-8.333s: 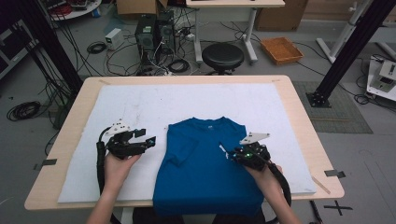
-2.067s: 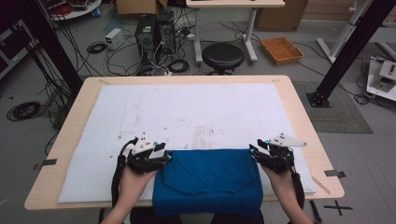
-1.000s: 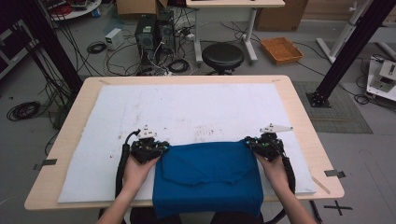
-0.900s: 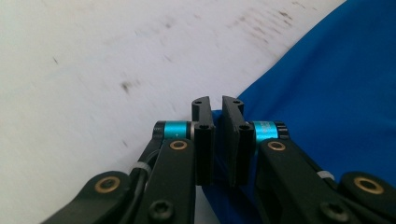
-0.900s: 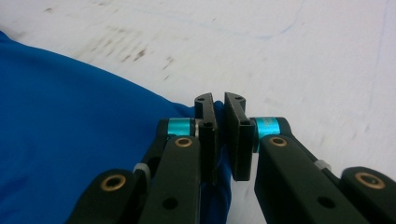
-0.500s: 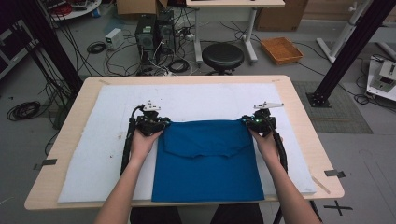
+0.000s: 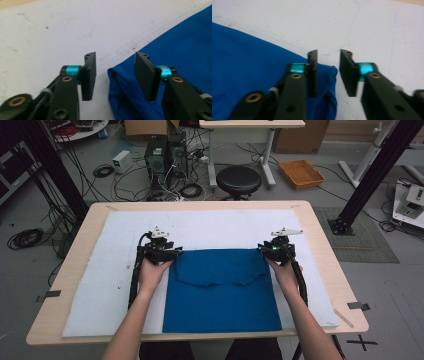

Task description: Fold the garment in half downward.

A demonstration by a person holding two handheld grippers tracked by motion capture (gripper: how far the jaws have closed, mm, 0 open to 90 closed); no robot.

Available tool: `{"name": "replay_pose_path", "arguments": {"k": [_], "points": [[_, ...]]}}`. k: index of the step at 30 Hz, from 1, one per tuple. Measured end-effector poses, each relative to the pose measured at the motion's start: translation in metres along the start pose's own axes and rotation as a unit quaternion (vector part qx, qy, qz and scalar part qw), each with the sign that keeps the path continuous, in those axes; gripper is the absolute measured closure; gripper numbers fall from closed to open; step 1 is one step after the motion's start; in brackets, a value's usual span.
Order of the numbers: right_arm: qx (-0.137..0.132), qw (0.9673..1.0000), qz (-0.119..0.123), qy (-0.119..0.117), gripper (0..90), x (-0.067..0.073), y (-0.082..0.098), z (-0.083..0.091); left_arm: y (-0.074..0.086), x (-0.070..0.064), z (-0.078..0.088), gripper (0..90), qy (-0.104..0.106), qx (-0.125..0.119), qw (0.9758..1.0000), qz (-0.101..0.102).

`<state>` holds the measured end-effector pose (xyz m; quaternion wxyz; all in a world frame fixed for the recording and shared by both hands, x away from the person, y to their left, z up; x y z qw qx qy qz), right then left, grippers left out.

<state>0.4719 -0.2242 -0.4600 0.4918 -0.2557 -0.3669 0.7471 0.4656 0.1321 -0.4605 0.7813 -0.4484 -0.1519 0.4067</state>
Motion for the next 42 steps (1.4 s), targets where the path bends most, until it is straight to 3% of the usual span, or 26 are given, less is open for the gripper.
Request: {"name": "replay_pose_path", "arguments": {"k": [3,6,9,13,18,21,27,39,42], "points": [[-0.005,1.0,-0.003,0.003,57.8,0.002,0.001,0.012,0.004,-0.008,0.016,43.9,0.006,-0.001,1.0,0.007],[-0.008,1.0,-0.004,0.001,57.6,0.006,0.009,0.027,0.015,-0.021,0.03,42.8,0.019,0.004,0.9997,0.015],[0.002,1.0,-0.007,-0.007,58.4,0.011,0.023,0.04,0.03,-0.034,0.04,43.0,0.041,0.008,0.9985,0.037],[0.008,0.9999,-0.007,-0.009,59.7,0.016,0.042,0.05,0.048,-0.043,0.043,45.1,0.052,0.026,0.9955,0.075],[0.006,0.9998,-0.015,-0.012,59.7,0.016,0.054,0.052,0.058,-0.044,0.036,50.8,0.057,0.041,0.9926,0.099],[0.012,0.9996,-0.02,-0.017,60.1,0.017,0.059,0.049,0.057,-0.045,0.033,54.4,0.058,0.042,0.992,0.103],[0.017,0.999,-0.031,-0.026,63.6,0.019,0.06,0.045,0.058,-0.045,0.025,67.0,0.035,0.055,0.9927,0.102],[0.038,0.9982,-0.037,-0.028,71.3,0.022,0.064,0.039,0.057,-0.051,0.022,83.5,0.03,0.059,0.9947,0.079],[0.049,0.9977,-0.033,-0.033,82.1,0.024,0.066,0.036,0.057,-0.051,0.022,86.0,0.029,0.057,0.9949,0.078]]}}
Point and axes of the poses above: each handheld gripper's, and its own axes: z roughly backward along the jaws, y roughly out of its underside, x roughly to its left, the point moved 7 cm from there along -z, roughly forward along the jaws, and after that the axes turned 6 degrees about y, right-handed, at the moved point
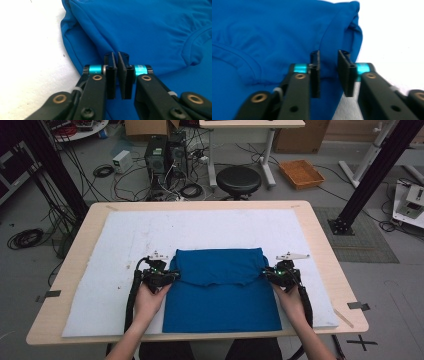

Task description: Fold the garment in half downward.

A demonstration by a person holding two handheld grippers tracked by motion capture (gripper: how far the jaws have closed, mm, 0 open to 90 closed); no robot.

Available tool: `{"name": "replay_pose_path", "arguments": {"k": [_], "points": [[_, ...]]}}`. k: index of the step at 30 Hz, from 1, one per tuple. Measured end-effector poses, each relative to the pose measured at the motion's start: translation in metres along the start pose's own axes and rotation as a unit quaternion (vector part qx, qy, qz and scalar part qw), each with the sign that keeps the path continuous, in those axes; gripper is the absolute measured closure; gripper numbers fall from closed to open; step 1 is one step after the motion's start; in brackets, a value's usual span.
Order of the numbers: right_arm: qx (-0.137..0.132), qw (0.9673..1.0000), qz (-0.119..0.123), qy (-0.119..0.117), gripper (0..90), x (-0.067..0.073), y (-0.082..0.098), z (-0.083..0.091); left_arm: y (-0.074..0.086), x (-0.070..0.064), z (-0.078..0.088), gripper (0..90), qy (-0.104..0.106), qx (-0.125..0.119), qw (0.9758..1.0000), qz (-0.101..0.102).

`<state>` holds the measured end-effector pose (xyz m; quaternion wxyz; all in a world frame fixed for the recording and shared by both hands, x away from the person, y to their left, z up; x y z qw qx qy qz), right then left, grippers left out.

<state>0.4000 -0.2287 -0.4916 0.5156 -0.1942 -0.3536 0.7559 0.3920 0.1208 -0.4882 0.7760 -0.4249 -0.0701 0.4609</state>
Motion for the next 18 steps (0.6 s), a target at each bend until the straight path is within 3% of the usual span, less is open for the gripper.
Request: {"name": "replay_pose_path", "arguments": {"k": [2,11,18], "points": [[-0.003,1.0,0.008,-0.003,89.1,0.001,0.0,0.001,0.0,0.0,0.001,86.7,0.0,0.0,1.0,-0.003],[-0.018,0.9997,0.002,-0.017,89.9,0.002,-0.005,0.015,-0.008,-0.008,0.016,87.2,0.016,-0.019,0.9997,-0.009],[-0.027,0.9987,0.01,-0.042,89.8,0.013,-0.003,0.043,-0.004,-0.027,0.041,87.1,0.047,-0.028,0.9984,-0.016]]}}
Point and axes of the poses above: each handheld gripper's, and its own axes: z roughly backward along the jaws, y roughly out of its underside, x roughly to its left, the point moved 7 cm from there along -z, roughly forward along the jaws, and after that the axes turned 6 degrees about y, right-handed, at the moved point
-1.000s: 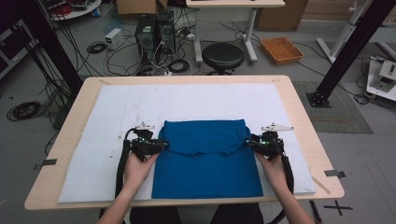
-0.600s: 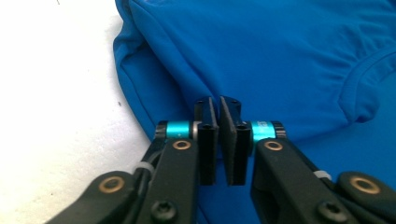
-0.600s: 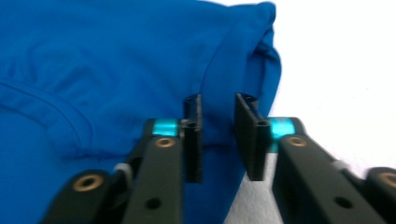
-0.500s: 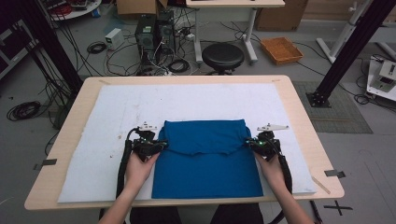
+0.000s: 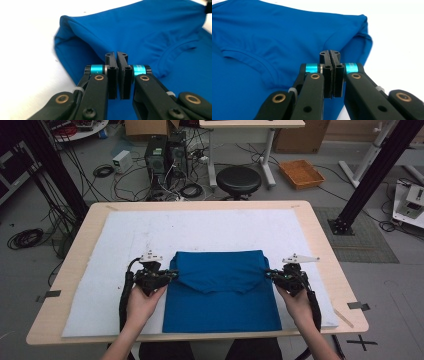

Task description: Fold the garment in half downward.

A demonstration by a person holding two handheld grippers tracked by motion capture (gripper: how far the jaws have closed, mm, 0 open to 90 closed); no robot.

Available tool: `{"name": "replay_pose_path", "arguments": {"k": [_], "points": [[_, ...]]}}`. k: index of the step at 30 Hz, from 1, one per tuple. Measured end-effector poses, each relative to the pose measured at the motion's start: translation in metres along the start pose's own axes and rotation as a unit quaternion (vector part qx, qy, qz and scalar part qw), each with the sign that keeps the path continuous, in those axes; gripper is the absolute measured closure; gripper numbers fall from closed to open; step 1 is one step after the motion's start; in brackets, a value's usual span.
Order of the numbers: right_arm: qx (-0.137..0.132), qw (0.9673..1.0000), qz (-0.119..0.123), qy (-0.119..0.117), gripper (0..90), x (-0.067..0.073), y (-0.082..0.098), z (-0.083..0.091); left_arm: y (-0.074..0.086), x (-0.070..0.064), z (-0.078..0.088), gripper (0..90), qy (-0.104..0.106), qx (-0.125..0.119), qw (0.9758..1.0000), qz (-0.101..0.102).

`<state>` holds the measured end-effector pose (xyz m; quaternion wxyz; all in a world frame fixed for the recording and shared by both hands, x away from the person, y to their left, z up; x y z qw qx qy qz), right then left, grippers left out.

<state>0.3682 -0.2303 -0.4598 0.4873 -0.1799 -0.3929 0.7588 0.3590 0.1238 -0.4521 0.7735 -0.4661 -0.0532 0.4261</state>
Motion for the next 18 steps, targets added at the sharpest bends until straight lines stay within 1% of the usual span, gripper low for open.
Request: {"name": "replay_pose_path", "arguments": {"k": [6,9,11,13,16,18], "points": [[0.002,0.9996,0.001,-0.028,89.9,0.014,0.017,0.03,0.02,-0.022,0.025,87.1,0.037,0.001,0.9993,0.005],[0.002,0.9991,-0.002,-0.041,89.9,0.021,0.028,0.045,0.033,-0.033,0.039,87.1,0.047,0.004,0.9989,-0.001],[0.004,0.999,0.001,-0.045,89.9,0.026,0.037,0.054,0.042,-0.041,0.045,87.1,0.052,0.007,0.9986,-0.002],[0.007,0.9987,0.005,-0.049,89.9,0.031,0.047,0.06,0.053,-0.047,0.05,87.1,0.054,0.016,0.9984,-0.006],[0.011,0.9988,0.015,-0.046,89.9,0.036,0.059,0.067,0.066,-0.052,0.052,87.0,0.053,0.028,0.9982,-0.011],[0.014,0.9987,0.019,-0.045,89.9,0.039,0.066,0.069,0.074,-0.055,0.051,87.0,0.055,0.032,0.998,-0.008]]}}
Point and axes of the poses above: each handheld gripper's, and its own axes: z roughly backward along the jaws, y roughly out of its underside, x roughly to its left, the point moved 7 cm from there along -z, roughly forward along the jaws, and after that the axes turned 6 degrees about y, right-handed, at the moved point
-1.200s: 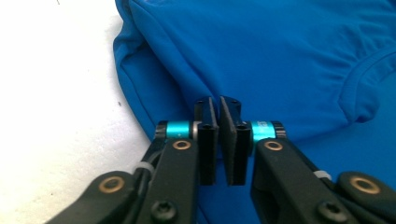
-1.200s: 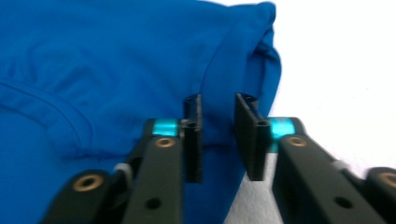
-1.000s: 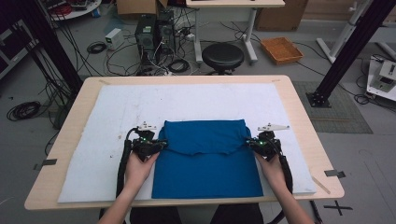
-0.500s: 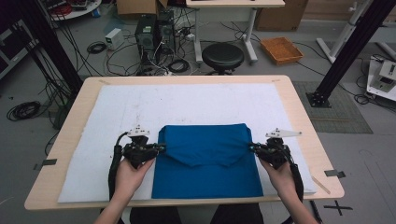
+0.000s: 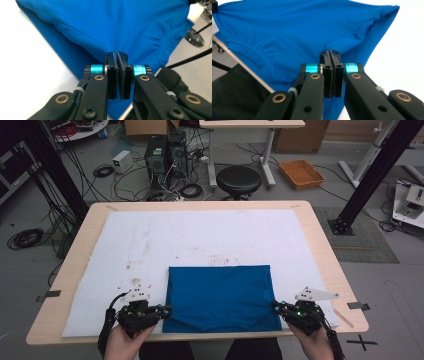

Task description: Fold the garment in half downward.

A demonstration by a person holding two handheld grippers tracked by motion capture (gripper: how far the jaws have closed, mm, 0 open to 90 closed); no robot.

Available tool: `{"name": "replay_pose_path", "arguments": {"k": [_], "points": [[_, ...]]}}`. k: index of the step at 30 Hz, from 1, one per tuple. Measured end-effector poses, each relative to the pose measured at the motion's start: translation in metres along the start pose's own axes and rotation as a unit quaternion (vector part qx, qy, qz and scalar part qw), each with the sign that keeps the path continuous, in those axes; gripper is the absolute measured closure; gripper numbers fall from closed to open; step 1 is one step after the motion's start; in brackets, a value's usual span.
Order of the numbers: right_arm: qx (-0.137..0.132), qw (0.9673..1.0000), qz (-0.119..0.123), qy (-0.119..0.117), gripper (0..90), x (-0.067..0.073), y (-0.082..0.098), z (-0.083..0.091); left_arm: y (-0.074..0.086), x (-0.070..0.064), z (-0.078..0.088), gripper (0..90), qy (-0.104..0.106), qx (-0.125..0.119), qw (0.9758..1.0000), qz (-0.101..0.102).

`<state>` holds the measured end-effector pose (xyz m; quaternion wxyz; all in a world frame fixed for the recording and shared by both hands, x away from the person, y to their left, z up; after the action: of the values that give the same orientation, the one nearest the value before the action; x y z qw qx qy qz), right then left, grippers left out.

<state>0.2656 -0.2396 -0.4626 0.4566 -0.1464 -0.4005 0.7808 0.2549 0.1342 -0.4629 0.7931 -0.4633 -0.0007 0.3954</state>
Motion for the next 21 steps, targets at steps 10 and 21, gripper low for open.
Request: {"name": "replay_pose_path", "arguments": {"k": [10,21], "points": [[-0.001,0.9997,0.006,0.023,80.2,-0.006,0.011,-0.001,0.006,0.012,-0.006,64.4,-0.033,0.004,0.9994,-0.005],[-0.054,0.9953,-0.012,0.079,65.6,-0.052,-0.048,-0.026,-0.055,0.061,-0.018,48.5,-0.108,-0.059,0.9914,-0.044]]}}
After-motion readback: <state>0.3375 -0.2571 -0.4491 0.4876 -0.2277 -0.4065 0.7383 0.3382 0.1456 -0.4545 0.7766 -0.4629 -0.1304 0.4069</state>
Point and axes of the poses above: each handheld gripper's, and its own axes: z roughly backward along the jaws, y roughly out of its underside, x roughly to its left, the point moved 7 cm from there along -z, roughly forward along the jaws, and after that the axes turned 6 degrees about y, right-handed, at the moved point
